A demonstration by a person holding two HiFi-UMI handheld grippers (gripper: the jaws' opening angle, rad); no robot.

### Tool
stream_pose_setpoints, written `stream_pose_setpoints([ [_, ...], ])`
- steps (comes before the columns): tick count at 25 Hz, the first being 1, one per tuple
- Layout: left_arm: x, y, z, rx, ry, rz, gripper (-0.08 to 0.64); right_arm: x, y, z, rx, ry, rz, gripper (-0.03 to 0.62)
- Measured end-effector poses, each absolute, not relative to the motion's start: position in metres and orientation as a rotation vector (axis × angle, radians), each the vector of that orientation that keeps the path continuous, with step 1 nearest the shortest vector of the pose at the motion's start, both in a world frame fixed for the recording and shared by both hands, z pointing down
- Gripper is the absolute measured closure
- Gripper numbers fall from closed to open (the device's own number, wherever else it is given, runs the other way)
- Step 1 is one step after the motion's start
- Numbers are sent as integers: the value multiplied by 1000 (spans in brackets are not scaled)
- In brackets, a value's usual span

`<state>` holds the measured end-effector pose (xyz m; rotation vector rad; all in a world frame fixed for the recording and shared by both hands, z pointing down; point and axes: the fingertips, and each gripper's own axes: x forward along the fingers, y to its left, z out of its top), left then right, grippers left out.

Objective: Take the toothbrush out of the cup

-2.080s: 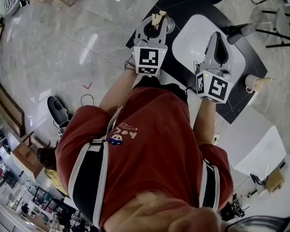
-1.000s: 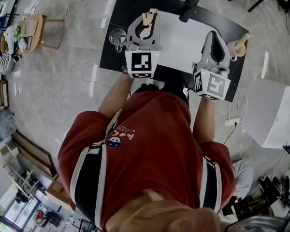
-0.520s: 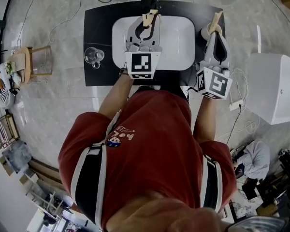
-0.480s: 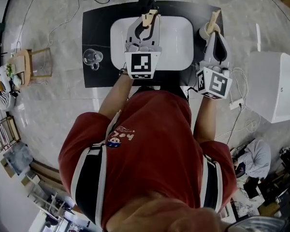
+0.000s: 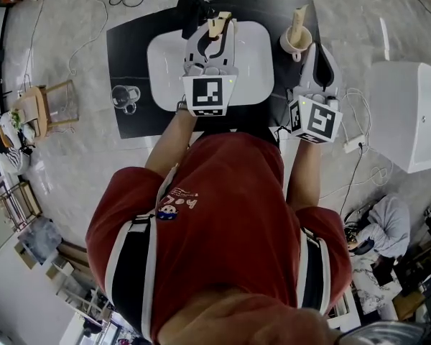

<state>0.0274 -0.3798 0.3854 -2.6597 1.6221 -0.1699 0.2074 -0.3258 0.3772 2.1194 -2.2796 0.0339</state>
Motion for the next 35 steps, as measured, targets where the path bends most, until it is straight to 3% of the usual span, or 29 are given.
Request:
stream_pose_setpoints([
  [12, 40, -400, 410, -2653, 1668, -279, 514, 217, -362, 417, 2023, -2330, 197, 577],
  [13, 41, -402, 412, -2654, 1671, -289, 514, 215, -365, 422, 1993, -2344, 221, 513],
  [14, 42, -403, 415, -2655, 1674, -299, 514, 213, -369, 428, 1966, -2352, 241, 494],
  [18, 46, -410, 423, -2652, 1683, -336, 514, 213, -382, 448, 1908, -2336, 287, 470],
  [21, 47, -417, 428, -2647, 1695, -355, 514, 210, -392, 464, 1851, -2320, 307, 416],
  [35, 51, -442, 447, -2649, 1739, -439, 514, 207, -424, 500, 1716, -2262, 332, 394],
])
